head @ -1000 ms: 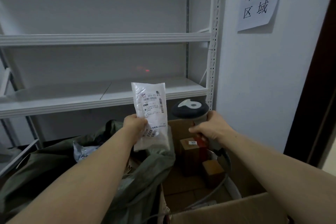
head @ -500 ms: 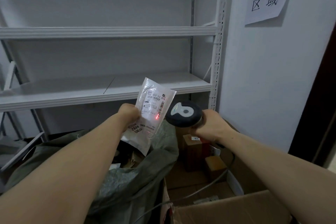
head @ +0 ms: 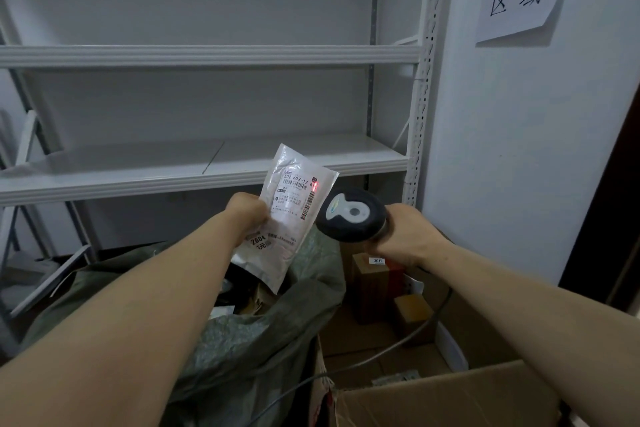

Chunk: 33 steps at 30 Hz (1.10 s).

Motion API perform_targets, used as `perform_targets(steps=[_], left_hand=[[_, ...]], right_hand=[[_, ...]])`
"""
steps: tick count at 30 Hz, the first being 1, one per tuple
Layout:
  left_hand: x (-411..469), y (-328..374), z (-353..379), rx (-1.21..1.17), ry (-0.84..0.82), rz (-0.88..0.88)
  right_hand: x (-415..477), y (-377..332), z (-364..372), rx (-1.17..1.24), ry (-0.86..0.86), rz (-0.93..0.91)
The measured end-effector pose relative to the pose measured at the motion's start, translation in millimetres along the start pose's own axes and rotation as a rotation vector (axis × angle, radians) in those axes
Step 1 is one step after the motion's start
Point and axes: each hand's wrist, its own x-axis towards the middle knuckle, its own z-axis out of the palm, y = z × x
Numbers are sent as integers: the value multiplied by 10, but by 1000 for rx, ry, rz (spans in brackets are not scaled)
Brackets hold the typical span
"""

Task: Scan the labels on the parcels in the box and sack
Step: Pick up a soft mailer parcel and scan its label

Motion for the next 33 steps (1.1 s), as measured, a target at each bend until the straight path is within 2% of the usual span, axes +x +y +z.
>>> perform_targets(steps=[6, 12, 14, 33], left_hand=[[-40, 3, 16, -46, -5, 4], [-87, -59, 127, -168, 17, 20], [-85, -92, 185, -219, 11, -9], [-85, -72, 352, -263, -36, -34]], right_hand=[[-17, -24, 5, 40, -15, 35], [-75, -201, -26, 636, -88, 278], [-75, -274, -42, 757, -66, 305], [-47, -379, -21, 826, 12, 339]])
